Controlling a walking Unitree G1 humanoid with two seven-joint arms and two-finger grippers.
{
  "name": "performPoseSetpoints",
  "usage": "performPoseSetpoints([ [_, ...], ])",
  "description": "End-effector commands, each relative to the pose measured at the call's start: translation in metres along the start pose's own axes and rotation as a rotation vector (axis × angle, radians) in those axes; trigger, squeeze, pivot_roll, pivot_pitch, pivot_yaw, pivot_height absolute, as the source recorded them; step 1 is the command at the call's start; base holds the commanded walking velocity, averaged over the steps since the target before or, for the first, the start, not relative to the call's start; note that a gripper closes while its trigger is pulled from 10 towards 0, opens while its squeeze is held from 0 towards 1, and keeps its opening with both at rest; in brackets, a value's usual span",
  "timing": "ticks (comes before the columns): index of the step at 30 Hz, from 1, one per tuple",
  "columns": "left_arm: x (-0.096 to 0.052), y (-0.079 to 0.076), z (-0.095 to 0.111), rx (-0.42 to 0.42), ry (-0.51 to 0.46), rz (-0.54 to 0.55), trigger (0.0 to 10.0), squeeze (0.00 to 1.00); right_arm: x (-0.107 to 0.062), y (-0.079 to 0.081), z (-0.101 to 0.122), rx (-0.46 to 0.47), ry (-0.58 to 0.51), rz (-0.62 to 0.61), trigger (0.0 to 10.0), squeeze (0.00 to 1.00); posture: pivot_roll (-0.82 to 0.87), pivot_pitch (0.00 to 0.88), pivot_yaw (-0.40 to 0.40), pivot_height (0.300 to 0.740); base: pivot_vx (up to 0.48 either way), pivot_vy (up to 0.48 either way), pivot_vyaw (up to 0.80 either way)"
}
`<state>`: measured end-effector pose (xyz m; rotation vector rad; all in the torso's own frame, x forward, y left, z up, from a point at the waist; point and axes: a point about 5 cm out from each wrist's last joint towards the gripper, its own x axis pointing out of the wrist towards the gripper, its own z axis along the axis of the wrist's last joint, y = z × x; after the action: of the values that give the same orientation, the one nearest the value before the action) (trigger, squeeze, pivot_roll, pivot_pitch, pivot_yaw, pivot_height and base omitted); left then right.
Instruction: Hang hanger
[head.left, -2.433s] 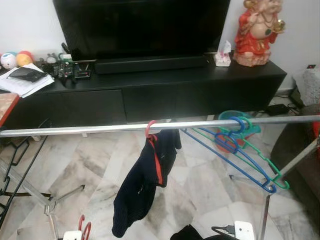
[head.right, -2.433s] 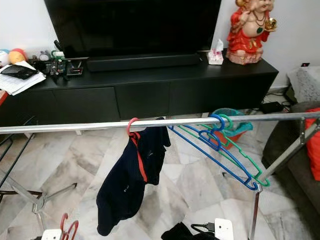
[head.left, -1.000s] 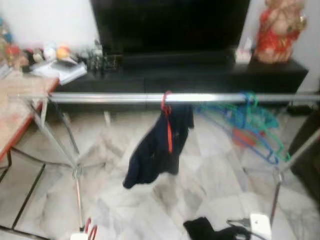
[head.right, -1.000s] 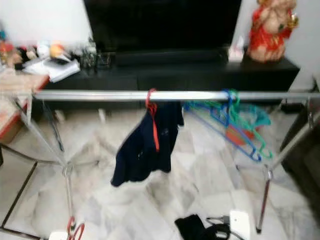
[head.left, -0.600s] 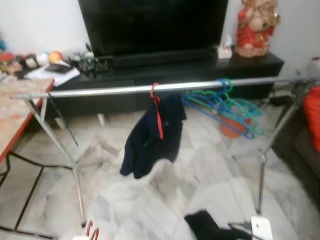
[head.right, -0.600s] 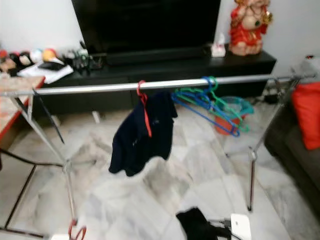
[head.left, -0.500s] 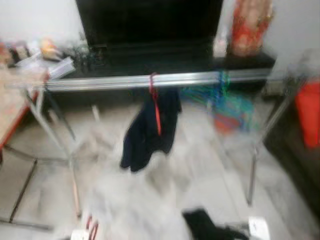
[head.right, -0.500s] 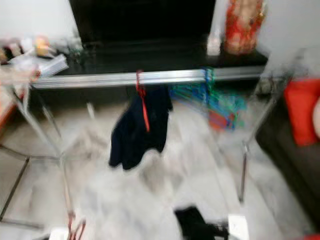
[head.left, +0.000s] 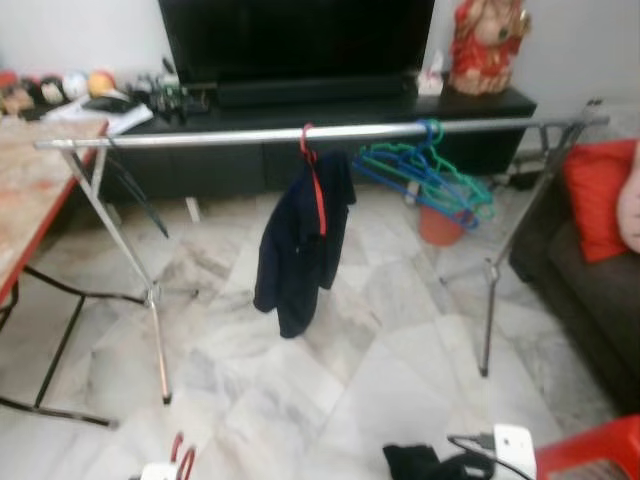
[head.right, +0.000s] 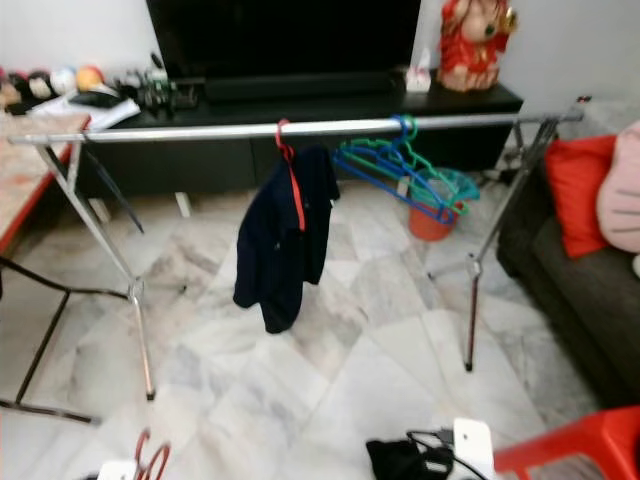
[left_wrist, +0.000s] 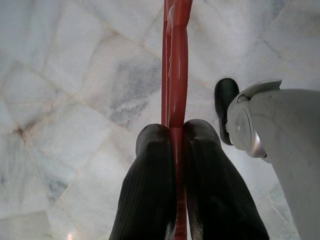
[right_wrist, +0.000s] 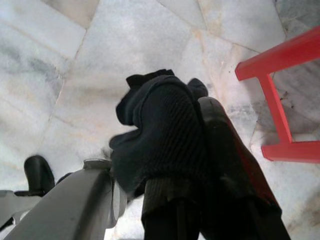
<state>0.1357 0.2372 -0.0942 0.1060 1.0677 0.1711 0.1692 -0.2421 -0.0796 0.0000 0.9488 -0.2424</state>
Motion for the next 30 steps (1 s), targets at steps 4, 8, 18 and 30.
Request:
performPoseSetpoints([
  [4,0.0,-0.002,0.0,0.012,0.001,-0.002,10.0,0.0,0.001,-0.003,0.009,0.026,-0.032,-0.014,10.0,0.0,-0.05,0.0,0.006,0.74,-0.307,0.0,0.0],
  [8,0.0,-0.001,0.0,0.012,0.0,0.0,10.0,0.0,0.001,-0.004,0.012,0.033,-0.042,-0.019,10.0,0.0,-0.05,0.0,0.004,0.74,-0.308,0.0,0.0],
  [18,0.0,-0.004,0.001,0.033,-0.005,-0.012,10.0,0.0,0.002,-0.003,0.014,0.023,-0.047,-0.007,10.0,0.0,-0.03,0.0,-0.01,0.74,-0.309,0.0,0.0],
  [30,0.001,-0.01,0.008,0.041,-0.018,-0.026,10.0,0.0,0.003,-0.008,0.025,0.007,-0.063,-0.015,10.0,0.0,-0.02,0.0,-0.026,0.74,-0.307,0.0,0.0],
])
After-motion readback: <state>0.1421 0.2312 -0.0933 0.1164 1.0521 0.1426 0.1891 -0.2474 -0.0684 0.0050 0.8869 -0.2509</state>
